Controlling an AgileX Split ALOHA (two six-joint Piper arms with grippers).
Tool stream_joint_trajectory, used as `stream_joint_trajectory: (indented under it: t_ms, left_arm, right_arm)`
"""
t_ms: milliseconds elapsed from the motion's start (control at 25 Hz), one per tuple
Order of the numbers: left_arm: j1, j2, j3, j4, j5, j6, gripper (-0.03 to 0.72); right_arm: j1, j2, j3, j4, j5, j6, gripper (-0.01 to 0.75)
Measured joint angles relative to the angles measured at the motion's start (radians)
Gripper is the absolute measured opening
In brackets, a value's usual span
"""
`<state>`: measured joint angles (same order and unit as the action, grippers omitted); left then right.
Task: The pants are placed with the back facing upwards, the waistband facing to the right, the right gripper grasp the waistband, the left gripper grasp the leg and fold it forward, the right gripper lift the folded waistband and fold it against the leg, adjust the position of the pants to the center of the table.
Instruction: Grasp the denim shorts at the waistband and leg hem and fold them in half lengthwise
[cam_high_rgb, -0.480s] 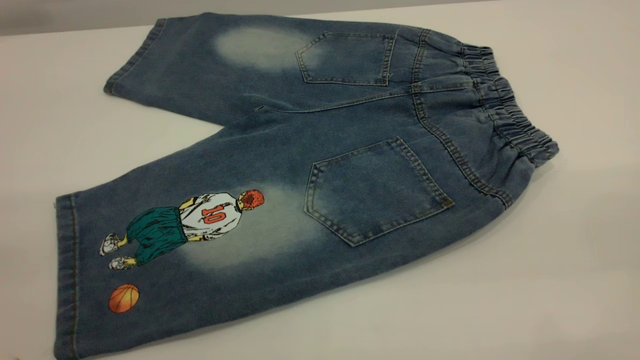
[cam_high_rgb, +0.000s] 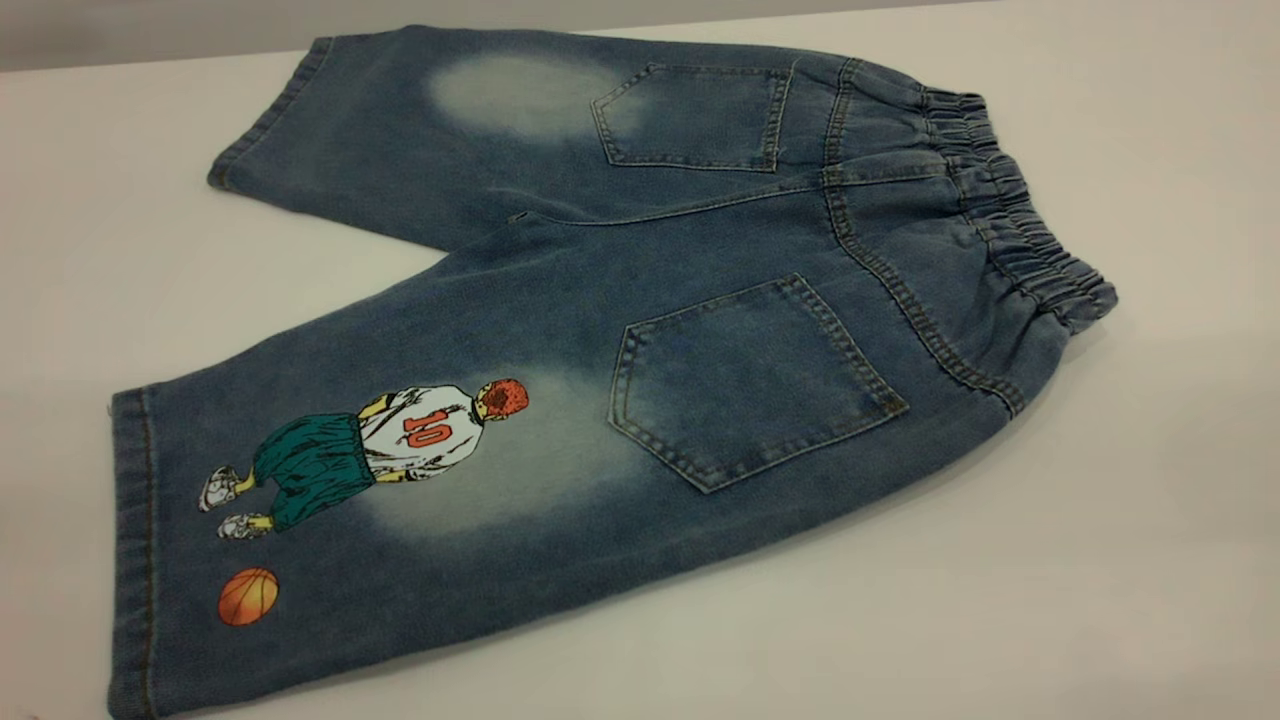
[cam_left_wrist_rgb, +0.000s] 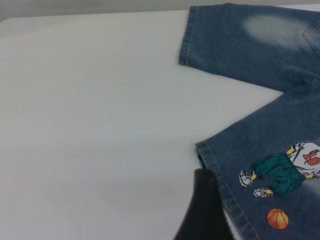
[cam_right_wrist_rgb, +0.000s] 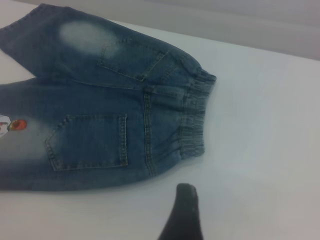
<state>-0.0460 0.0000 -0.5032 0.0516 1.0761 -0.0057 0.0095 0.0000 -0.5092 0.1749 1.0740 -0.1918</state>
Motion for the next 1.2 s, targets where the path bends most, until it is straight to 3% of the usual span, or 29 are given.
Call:
stream_joint_trajectory:
  t_ms: [1200]
  left_arm:
    - [0.0, 0.013, -0.009, 0.017, -0.009, -0.004, 0.505]
  right_arm:
    - [0.0, 0.0, -0.001, 0.0, -0.002, 0.007, 0.556]
